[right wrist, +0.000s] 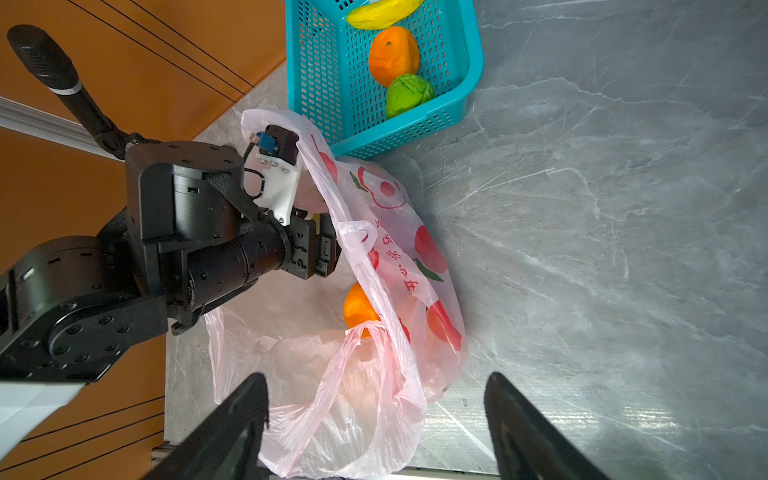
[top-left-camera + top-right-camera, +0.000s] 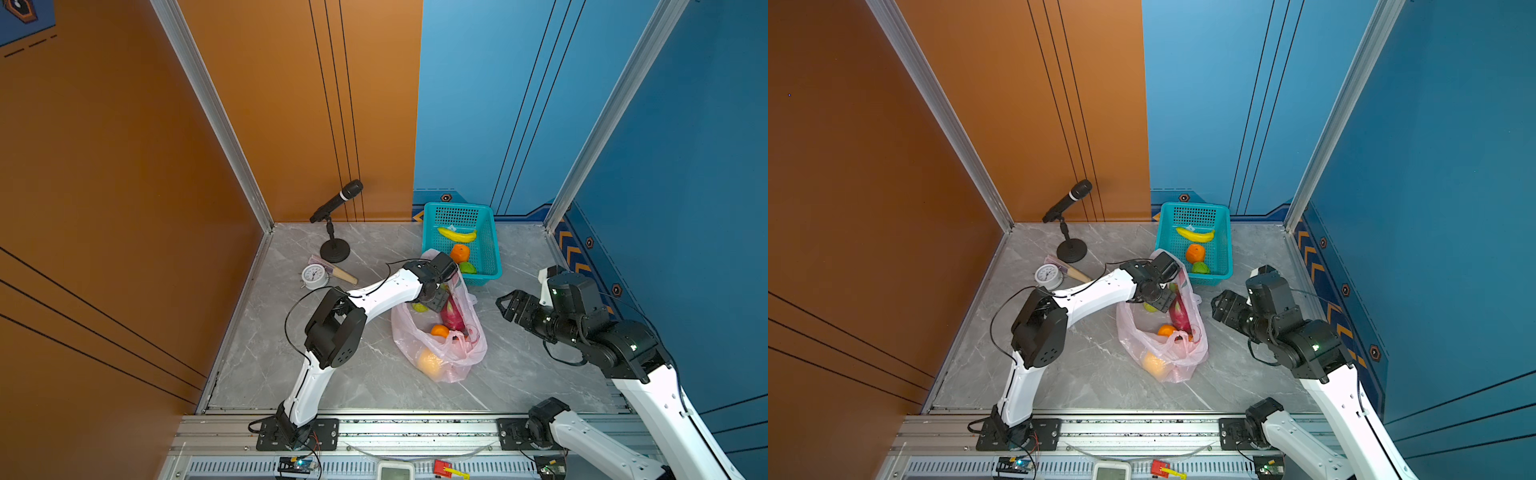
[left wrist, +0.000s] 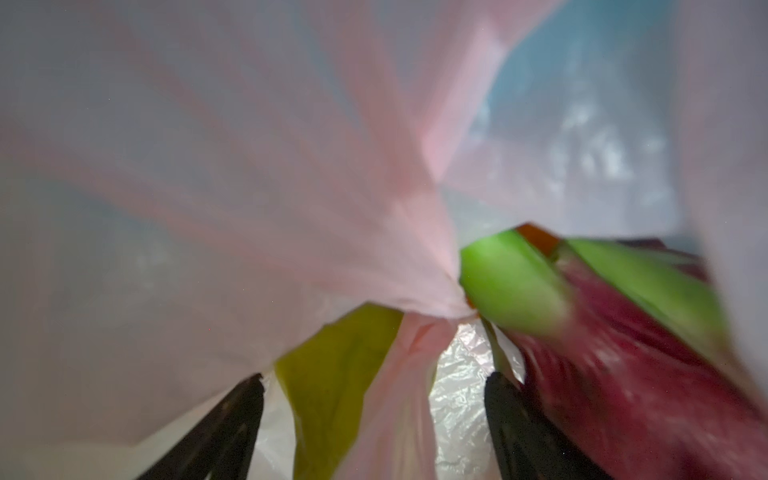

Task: Untie the knot of the plastic bag and take out the fruit
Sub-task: 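Lower the left gripper into the bag and grasp the yellow-green fruit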

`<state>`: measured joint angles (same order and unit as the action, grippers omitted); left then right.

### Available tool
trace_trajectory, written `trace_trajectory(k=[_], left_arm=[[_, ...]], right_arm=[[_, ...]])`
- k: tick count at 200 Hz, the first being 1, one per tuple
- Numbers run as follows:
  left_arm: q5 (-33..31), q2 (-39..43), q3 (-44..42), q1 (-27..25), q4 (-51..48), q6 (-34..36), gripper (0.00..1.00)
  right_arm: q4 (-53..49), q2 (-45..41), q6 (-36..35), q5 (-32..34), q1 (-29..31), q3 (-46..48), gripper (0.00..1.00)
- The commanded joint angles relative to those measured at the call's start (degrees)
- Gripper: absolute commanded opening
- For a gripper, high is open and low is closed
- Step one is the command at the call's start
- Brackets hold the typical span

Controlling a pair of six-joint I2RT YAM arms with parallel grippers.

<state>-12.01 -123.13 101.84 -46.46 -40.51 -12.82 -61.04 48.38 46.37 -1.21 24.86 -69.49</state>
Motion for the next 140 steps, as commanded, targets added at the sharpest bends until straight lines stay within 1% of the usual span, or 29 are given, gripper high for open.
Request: trace_trajectory(k=[1, 20, 37, 54, 81, 92, 105, 140], left_arm=[[2.54, -2.04, 1.6, 0.88, -0.29, 1.08, 0.85], [3.05, -2.73, 1.52, 1.18, -0.27, 1.18, 0.85], [3.6, -3.16, 1.38, 1.3, -0.23, 1.77, 0.82], [3.56, -3.43, 1.21, 1.33, -0.19, 2.09, 0.77], [3.77, -2.76, 0.92, 1.37, -0.23, 2.25, 0.65], [4.17, -2.01, 0.73, 1.36, -0.18, 2.17, 0.59], [4.66, -0.97, 0.32, 1.29, -0.18, 2.05, 0.56], [6.45, 2.93, -2.61, 0.9, 0.94, 1.96, 0.51]], right_arm=[[-1.71, 0.4, -0.94, 1.44, 0.48, -2.06, 0.83], [-1.89, 0.33, -0.84, 1.53, 0.48, -2.48, 0.83], [-2.07, 0.21, -0.54, 1.48, 0.59, -2.68, 0.83], [-2.16, -0.02, -0.19, 1.17, 0.55, -2.8, 0.83], [-1.83, -0.41, 0.59, -0.3, 0.62, -2.63, 0.83], [-1.18, -0.6, 0.73, -1.53, 0.8, -2.27, 0.83], [0.66, -1.02, 0.91, -3.55, 1.13, -1.4, 0.83], [8.34, -2.74, 3.61, -9.33, 2.02, 2.51, 0.84]])
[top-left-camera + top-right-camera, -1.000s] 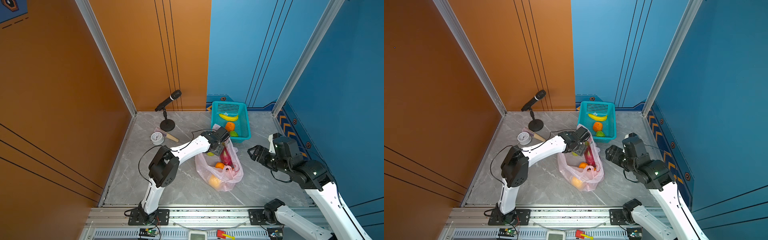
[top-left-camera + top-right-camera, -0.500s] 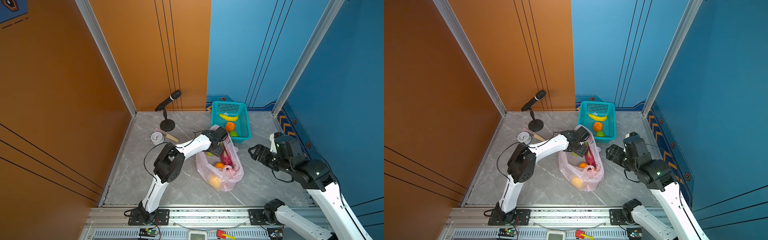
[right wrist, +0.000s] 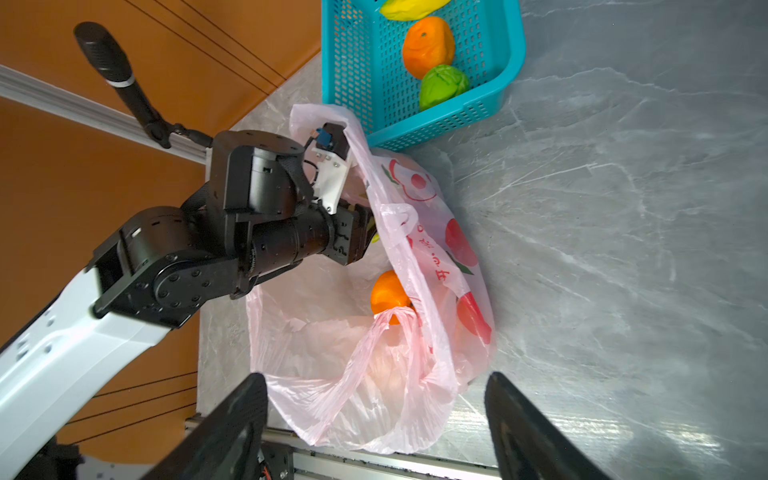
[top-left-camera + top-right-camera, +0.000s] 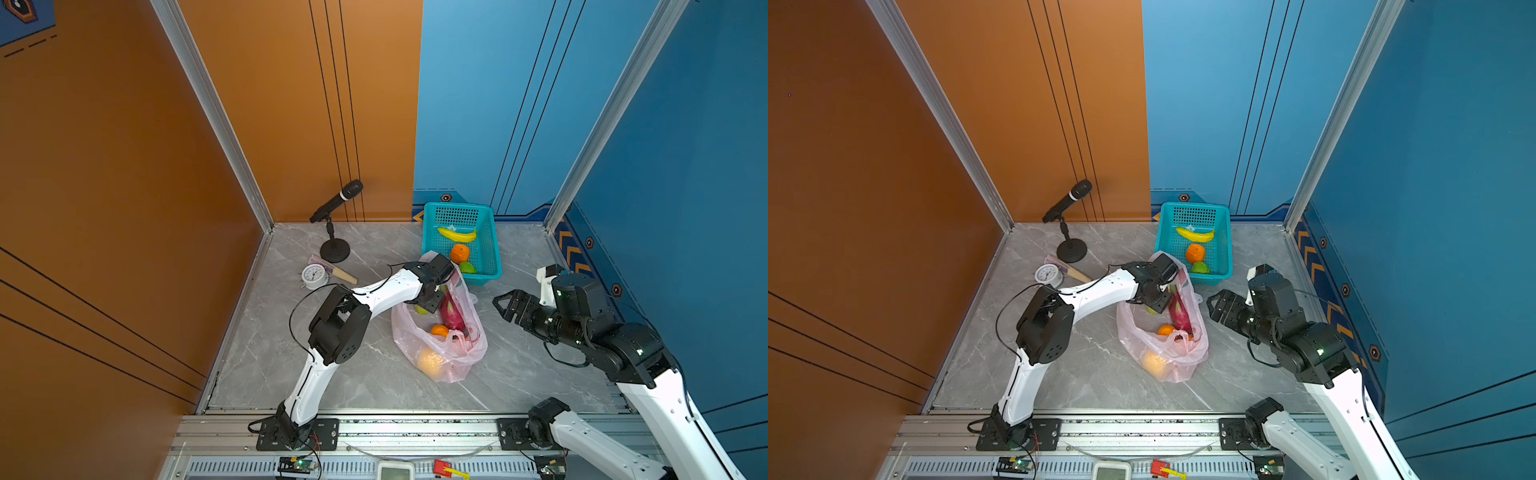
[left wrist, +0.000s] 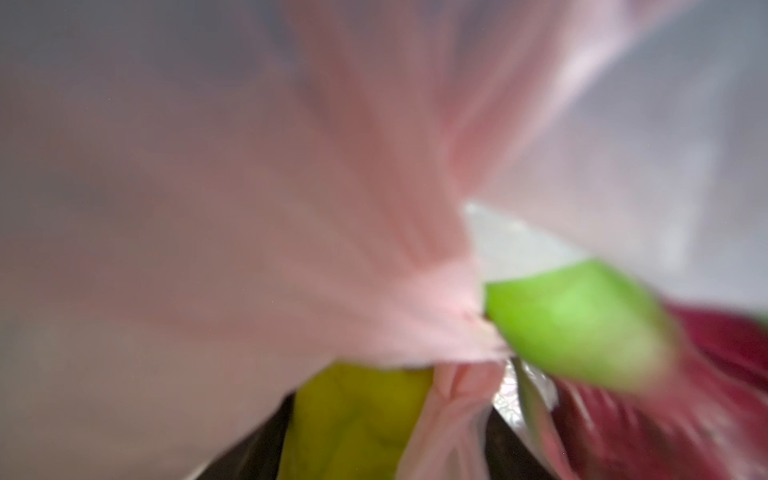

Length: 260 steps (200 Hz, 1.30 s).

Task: Untie the knot of the plastic bag and take out the fruit
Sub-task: 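Lower the left gripper into the bag and grasp the yellow-green fruit, then lift the yellow-green fruit with the left gripper while the right gripper reaches for it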

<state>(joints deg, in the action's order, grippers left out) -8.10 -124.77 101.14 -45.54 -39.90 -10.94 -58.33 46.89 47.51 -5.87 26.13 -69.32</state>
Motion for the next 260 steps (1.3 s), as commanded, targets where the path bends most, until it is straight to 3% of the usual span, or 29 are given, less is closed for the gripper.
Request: trace_trajectory(k=[1, 58, 114, 218, 260], left_arm=[[2.55, 4.73, -2.0, -0.05, 0.34, 0.1, 0.51], [5.52, 13.67, -10.22, -0.89, 3.19, -0.93, 0.49], [11.1, 23.26, -18.4, -2.0, 7.66, -1.29, 0.47], [21.08, 40.72, -30.45, -3.15, 31.28, 1.42, 0.46], [24.56, 44.52, -30.95, -3.5, 38.73, 3.5, 0.44]], right_arm=[[5.79, -1.27, 2.49, -4.77, 0.8, 2.43, 0.84], [10.44, 0.67, 2.95, -9.98, 2.65, 4.12, 0.84], [12.04, 2.35, 3.27, -9.03, 3.99, 3.75, 0.84], [17.7, 4.96, 7.89, -12.49, 4.19, 0.87, 0.88], [22.23, 3.67, 10.99, -13.13, 4.19, 1.59, 0.91]])
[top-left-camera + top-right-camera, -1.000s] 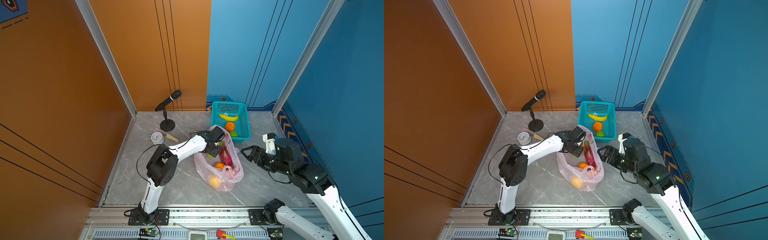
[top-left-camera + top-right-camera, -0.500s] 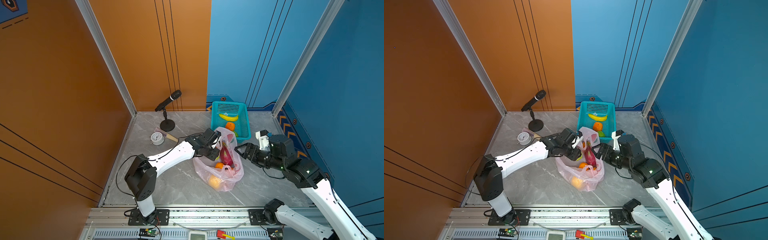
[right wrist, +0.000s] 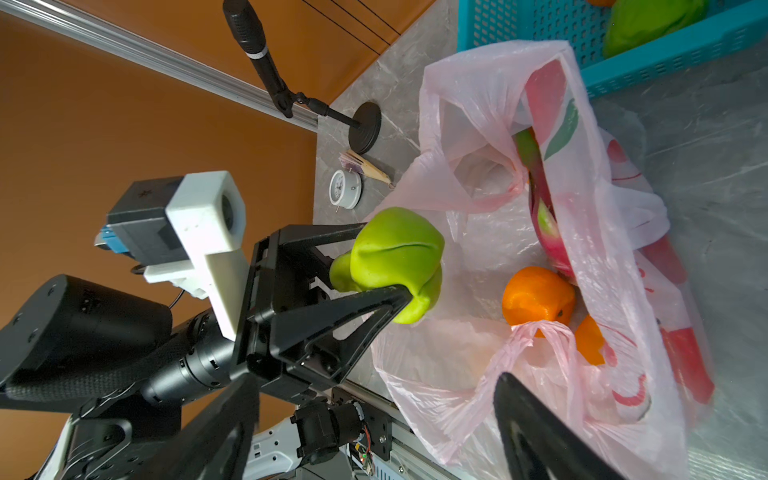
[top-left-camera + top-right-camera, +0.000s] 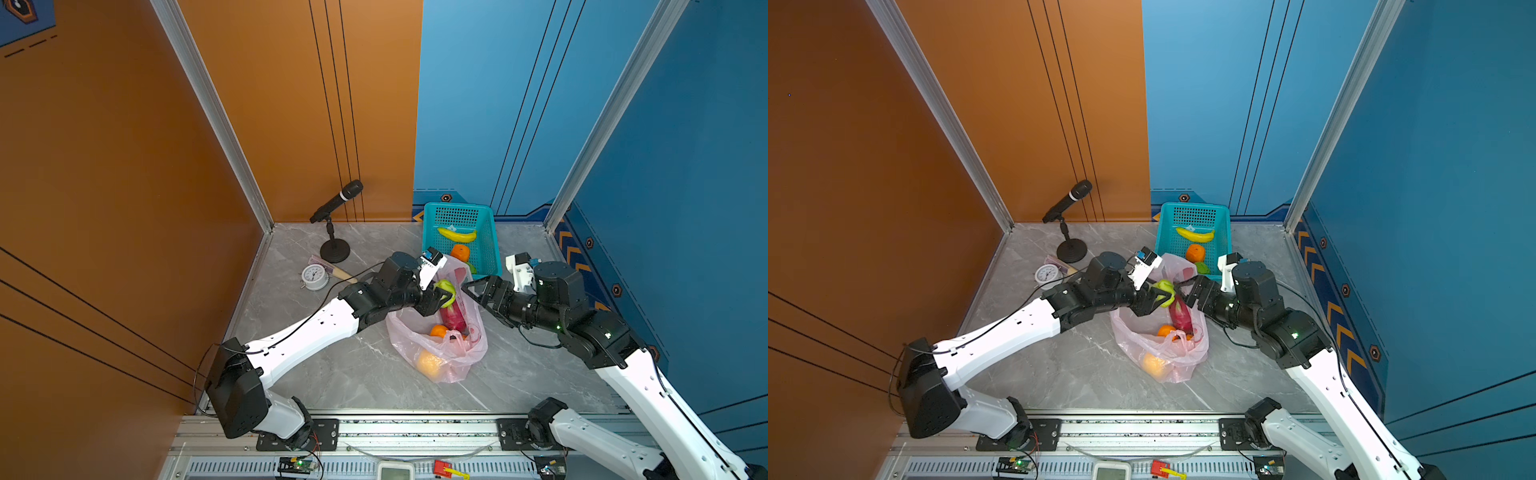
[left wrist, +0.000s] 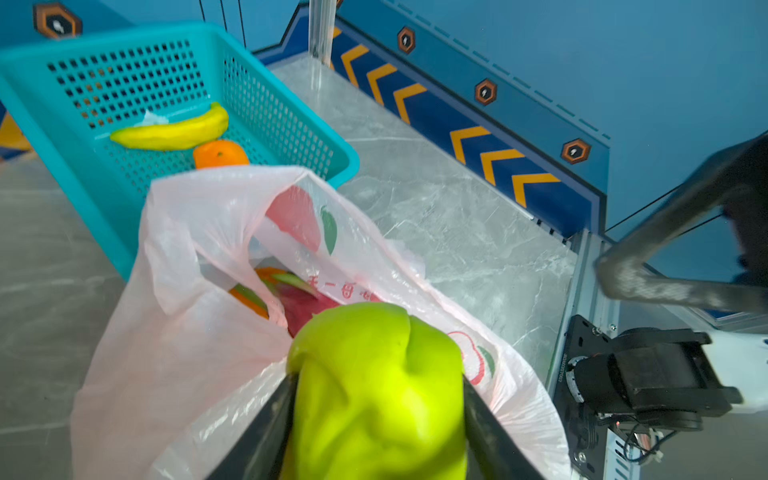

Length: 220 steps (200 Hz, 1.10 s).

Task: Untie the knot of the plastic bag and take out the fruit
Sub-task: 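Lift the yellow-green fruit with the left gripper while the right gripper reaches for it, then pass the yellow-green fruit from the left gripper to the right gripper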

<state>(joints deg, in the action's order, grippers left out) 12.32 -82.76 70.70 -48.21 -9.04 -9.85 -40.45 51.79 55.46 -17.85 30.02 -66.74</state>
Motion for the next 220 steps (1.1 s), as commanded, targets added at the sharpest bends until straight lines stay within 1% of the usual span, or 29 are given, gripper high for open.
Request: trace_trajectory(k=[1, 26, 48, 76, 102, 136, 151, 193, 205, 220], left_arm=[[4.31, 2.56, -0.53, -0.88, 8.01, 2.43, 0.44], [6.69, 4.16, -0.82, -1.05, 13.6, 2.81, 0.44], [8.29, 4.93, -0.11, -1.08, 16.47, 2.61, 0.44], [9.83, 5.0, 1.1, -1.07, 19.08, 1.3, 0.43], [11.96, 3.96, 3.35, -0.92, 19.19, -0.07, 0.43], [12.69, 3.42, 3.58, -0.99, 23.07, -2.35, 0.43], [13.11, 2.92, 3.58, -0.91, 23.83, -2.89, 0.43], [14.11, 1.56, 4.26, -0.51, 22.84, -2.45, 0.45], [13.82, 1.23, 4.88, -0.47, 21.53, -1.69, 0.5], [13.23, 0.78, 5.58, -0.14, 19.99, -0.94, 0.61]], right_arm=[[4.56, -1.24, 3.14, -1.19, 0.3, -0.96, 0.91], [8.73, -1.35, 6.7, -2.52, 0.21, 0.1, 0.92], [12.31, -1.26, 9.63, -2.52, 0.21, 0.25, 0.92], [17.93, -1.08, 13.11, -2.68, 0.21, 0.84, 0.93], [21.52, -0.57, 15.05, -2.58, 0.19, 1.87, 0.93], [25.26, 0.85, 17.37, -3.34, 0.3, 2.92, 0.9], [26.03, 1.21, 17.34, -3.1, 0.3, 2.84, 0.86], [27.02, 2.15, 16.44, -2.64, 0.3, 2.41, 0.67], [27.02, 2.73, 16.42, -2.72, 0.3, 2.03, 0.61], [26.85, 3.46, 16.12, -2.61, 0.2, 1.5, 0.54]])
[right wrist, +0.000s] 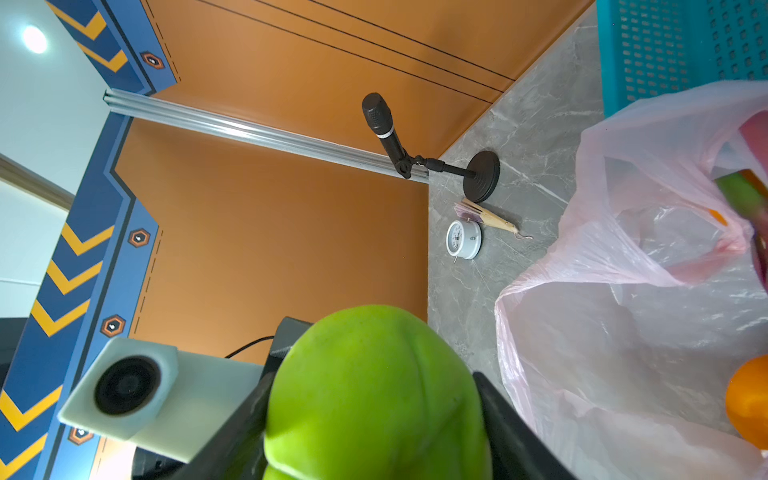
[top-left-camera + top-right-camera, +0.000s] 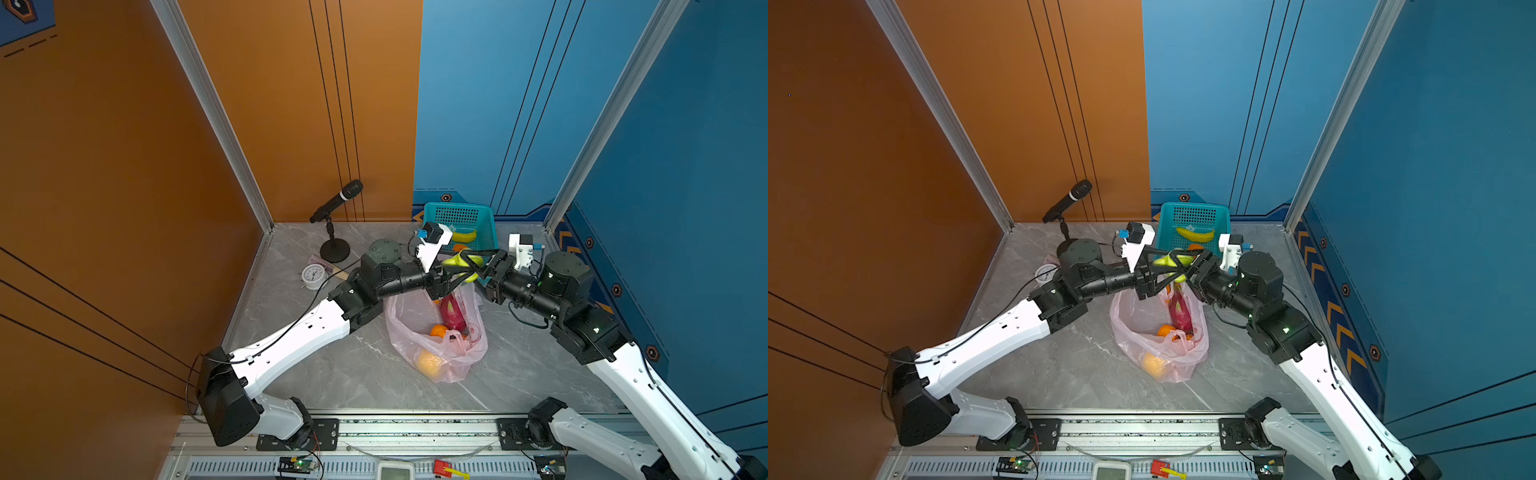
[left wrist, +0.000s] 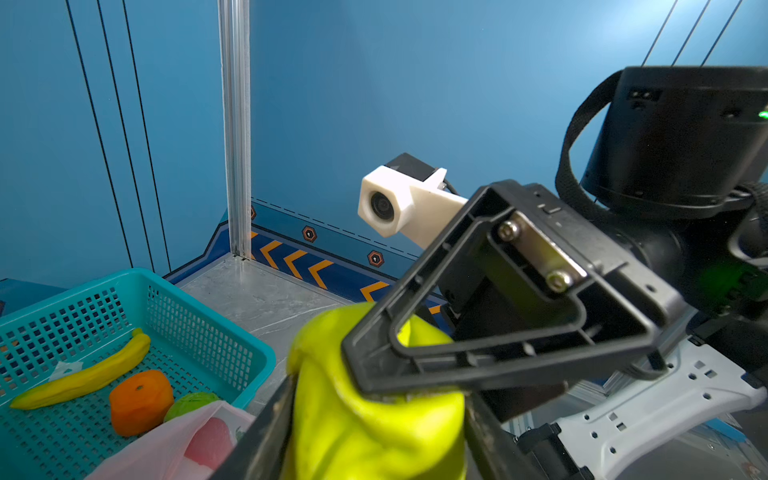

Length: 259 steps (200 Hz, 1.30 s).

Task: Untie the knot of the plastic bag and take out the fruit
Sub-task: 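Pass the yellow-green fruit from the left gripper to the right gripper, then carry the yellow-green fruit into the teal basket with the right gripper and release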

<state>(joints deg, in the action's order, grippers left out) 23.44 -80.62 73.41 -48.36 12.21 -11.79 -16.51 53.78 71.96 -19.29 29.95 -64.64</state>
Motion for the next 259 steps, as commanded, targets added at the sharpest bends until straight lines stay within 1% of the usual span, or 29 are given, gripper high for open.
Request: trace_trajectory(k=[1, 19, 32, 45, 61, 84, 86, 90, 112, 128, 142, 158, 189, 193, 202, 223, 259], left_arm=[[2.03, -1.37, 2.92, 0.02, -1.32, 0.99, 0.62], [0.35, -1.39, 3.32, 0.71, -2.3, 1.47, 0.76], [-1.4, -1.05, 3.66, 1.34, -3.82, 2.2, 0.82], [-2.41, -0.56, 3.63, 2.42, -5.4, 2.89, 0.85], [-2.94, 0.06, 3.42, 4.36, -7.15, 3.35, 0.85], [-0.97, 0.78, 3.95, 8.28, -9.86, 2.91, 0.85], [-0.77, 0.81, 4.05, 8.72, -10.17, 2.85, 0.89], [-0.47, 0.91, 4.32, 9.3, -10.78, 2.75, 0.9], [1.11, 1.17, 6.64, 12.64, -15.71, 2.04, 0.91], [1.8, 1.08, 9.15, 14.13, -21.25, 3.73, 0.91], [1.61, 1.21, 10.98, 14.5, -26.99, 5.93, 0.91], [1.2, 1.56, 11.51, 14.68, -30.3, 7.44, 0.92], [0.83, 2.94, 8.88, 14.53, -30.56, 6.67, 0.92], [0.69, 3.15, 8.54, 14.52, -30.42, 6.41, 0.92], [0.47, 3.49, 7.47, 14.45, -30.11, 6.19, 0.92], [-0.44, 3.97, 6.77, 14.28, -30.34, 6.59, 0.92], [-1.67, 3.49, 7.39, 14.08, -31.85, 9.19, 0.93]], right_arm=[[2.9, 1.53, -0.4, -1.09, 0.27, -0.67, 0.54], [1.43, 2.37, -1.95, 0.03, 0.11, -2.08, 0.52], [-0.36, 3.08, -3.72, 1.22, -0.44, -3.6, 0.51], [-2.02, 3.93, -5.41, 2.2, -1.43, -4.99, 0.51], [-2.84, 5.11, -6.7, 2.4, -3.6, -6.17, 0.51], [-4.6, 7.58, -9.15, 3.01, -7.2, -8.13, 0.51], [-5.0, 7.88, -9.48, 3.2, -7.41, -8.46, 0.51], [-5.91, 8.43, -10.14, 3.56, -8.11, -9.03, 0.51], [-11.44, 13.23, -14.88, 5.44, -11.67, -13.68, 0.5], [-16.58, 17.56, -19.42, 7.78, -13.72, -17.84, 0.49], [-21.99, 21.69, -23.74, 11.0, -14.84, -22.3, 0.49], [-26.58, 27.28, -28.76, 13.54, -15.68, -27.26, 0.48], [-36.77, 39.12, -38.93, 19.59, -16.46, -37.83, 0.48], [-38.11, 40.75, -40.35, 20.37, -16.55, -40.78, 0.48], [-40.98, 44.15, -42.64, 22.07, -16.51, -44.34, 0.48], [-44.59, 51.04, -46.2, 24.66, -16.65, -50.29, 0.48], [-46.48, 60.52, -50.73, 28.79, -16.95, -57.65, 0.48]])
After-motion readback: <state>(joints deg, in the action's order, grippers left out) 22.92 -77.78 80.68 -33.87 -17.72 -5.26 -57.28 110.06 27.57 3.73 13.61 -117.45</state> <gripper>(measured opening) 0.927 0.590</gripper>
